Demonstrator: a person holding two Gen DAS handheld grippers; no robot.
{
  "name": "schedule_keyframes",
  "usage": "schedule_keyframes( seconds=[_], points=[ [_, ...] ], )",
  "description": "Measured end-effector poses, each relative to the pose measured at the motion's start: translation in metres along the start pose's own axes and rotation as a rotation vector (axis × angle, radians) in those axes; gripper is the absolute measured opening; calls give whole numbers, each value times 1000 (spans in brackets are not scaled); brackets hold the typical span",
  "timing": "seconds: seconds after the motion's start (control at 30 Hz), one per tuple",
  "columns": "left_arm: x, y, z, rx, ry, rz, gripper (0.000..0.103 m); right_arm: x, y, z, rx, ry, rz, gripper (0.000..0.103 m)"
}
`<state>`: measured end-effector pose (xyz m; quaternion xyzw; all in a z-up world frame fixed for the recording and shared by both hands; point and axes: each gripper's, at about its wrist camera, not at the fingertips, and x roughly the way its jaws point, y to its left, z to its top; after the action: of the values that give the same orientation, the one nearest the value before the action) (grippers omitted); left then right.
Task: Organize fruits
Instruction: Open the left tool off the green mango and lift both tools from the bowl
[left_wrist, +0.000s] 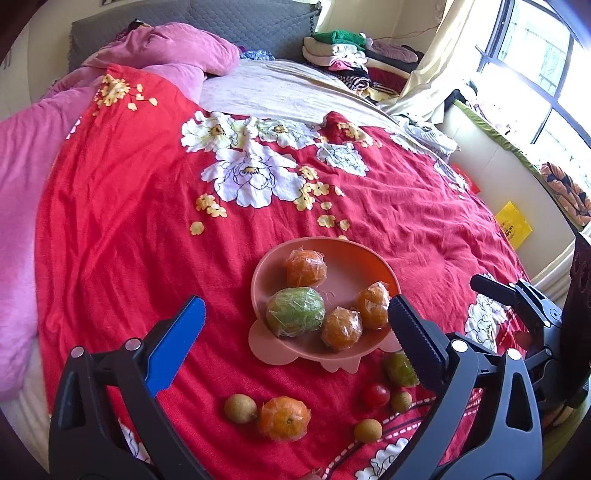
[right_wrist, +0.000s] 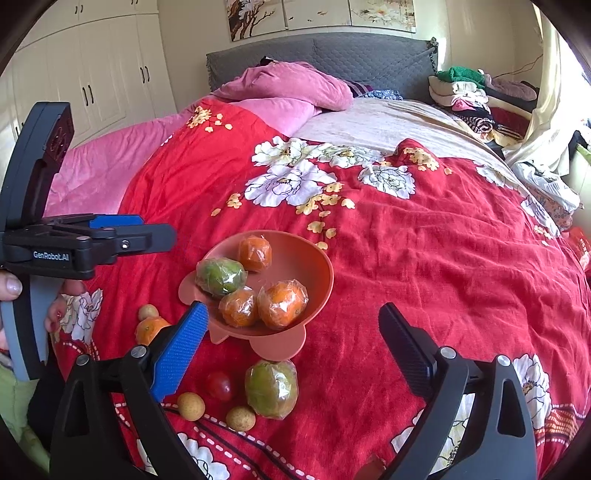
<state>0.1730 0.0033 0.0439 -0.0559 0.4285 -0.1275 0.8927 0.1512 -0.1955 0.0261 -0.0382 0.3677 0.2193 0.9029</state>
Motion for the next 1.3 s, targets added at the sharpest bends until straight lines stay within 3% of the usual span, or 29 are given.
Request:
schedule_keyframes(
  seconds=[0.73, 1.3],
  points=[
    [-32, 6, -18, -5, -36, 16, 93, -27, 8, -12, -9, -10, 1, 94],
    [-26, -8, -56, 47, 34, 7, 93, -28, 14, -38, -8, 37, 3, 94]
  ],
)
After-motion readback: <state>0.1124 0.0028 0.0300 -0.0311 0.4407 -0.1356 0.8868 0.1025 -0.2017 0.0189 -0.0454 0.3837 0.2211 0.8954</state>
